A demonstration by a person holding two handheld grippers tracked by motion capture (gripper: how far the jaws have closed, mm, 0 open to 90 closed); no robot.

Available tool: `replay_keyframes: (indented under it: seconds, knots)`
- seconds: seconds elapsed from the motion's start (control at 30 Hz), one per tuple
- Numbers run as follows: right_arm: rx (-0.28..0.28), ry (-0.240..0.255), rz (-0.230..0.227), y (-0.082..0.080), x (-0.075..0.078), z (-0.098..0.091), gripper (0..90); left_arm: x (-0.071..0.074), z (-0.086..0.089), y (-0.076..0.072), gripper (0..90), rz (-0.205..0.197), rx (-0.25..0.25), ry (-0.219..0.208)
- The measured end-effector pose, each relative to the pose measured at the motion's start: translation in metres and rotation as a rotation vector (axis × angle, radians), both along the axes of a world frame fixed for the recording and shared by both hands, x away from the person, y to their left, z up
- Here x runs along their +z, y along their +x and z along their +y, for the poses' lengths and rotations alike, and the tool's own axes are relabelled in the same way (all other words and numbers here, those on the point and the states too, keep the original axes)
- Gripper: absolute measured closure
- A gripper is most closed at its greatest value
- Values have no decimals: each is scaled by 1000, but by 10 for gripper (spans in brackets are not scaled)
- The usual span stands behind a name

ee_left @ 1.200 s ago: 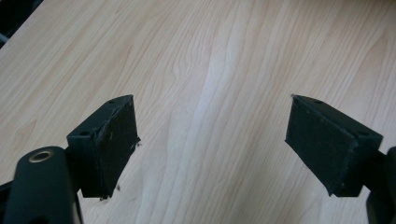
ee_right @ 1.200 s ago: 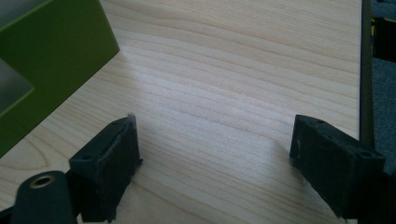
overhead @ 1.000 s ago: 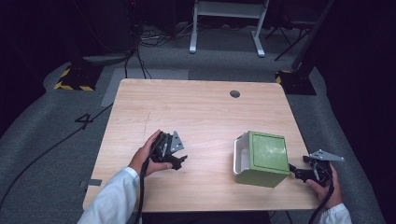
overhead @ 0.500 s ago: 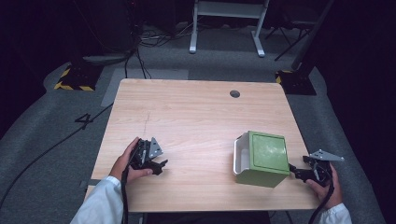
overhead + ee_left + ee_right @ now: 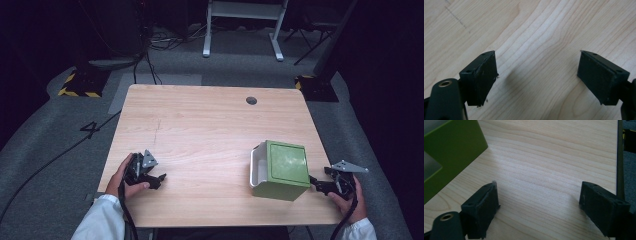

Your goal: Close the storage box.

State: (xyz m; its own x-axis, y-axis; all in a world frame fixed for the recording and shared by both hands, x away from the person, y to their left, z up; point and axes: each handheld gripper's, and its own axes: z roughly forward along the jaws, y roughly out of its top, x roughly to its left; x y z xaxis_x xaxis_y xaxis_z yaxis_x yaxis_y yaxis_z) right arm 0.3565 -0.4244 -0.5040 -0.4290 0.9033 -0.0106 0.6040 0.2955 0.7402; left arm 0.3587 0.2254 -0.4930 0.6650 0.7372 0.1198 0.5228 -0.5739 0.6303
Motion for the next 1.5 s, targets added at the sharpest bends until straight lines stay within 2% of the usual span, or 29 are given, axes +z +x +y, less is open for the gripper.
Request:
replay_keyframes:
  seconds: [0.03,0.1,0.13,0.23,0.27,0.3,0.33,0.37,0.57,1.5]
  knots:
    - [0,0,0,0,0,0,157,0,0,0,166,0,0,0]
    - [0,0,0,0,0,0,157,-3,9,-1,169,-7,37,-29]
    - [-1,1,1,0,0,0,157,-7,17,-4,172,-15,60,-71]
    - [0,0,0,0,0,0,157,-9,24,-6,172,-15,73,-94]
    - [0,0,0,0,0,0,157,-11,31,-8,171,-11,82,-123]
    - [0,0,0,0,0,0,157,-11,31,-8,171,-11,82,-123]
    - [0,1,0,0,0,0,157,-11,36,-10,171,16,89,-144]
    - [1,1,0,0,0,0,157,-11,37,-10,172,22,96,-150]
    - [2,0,0,0,0,0,157,-12,36,-11,161,23,123,-151]
    - [2,0,0,0,0,0,157,-12,36,-12,156,23,127,-154]
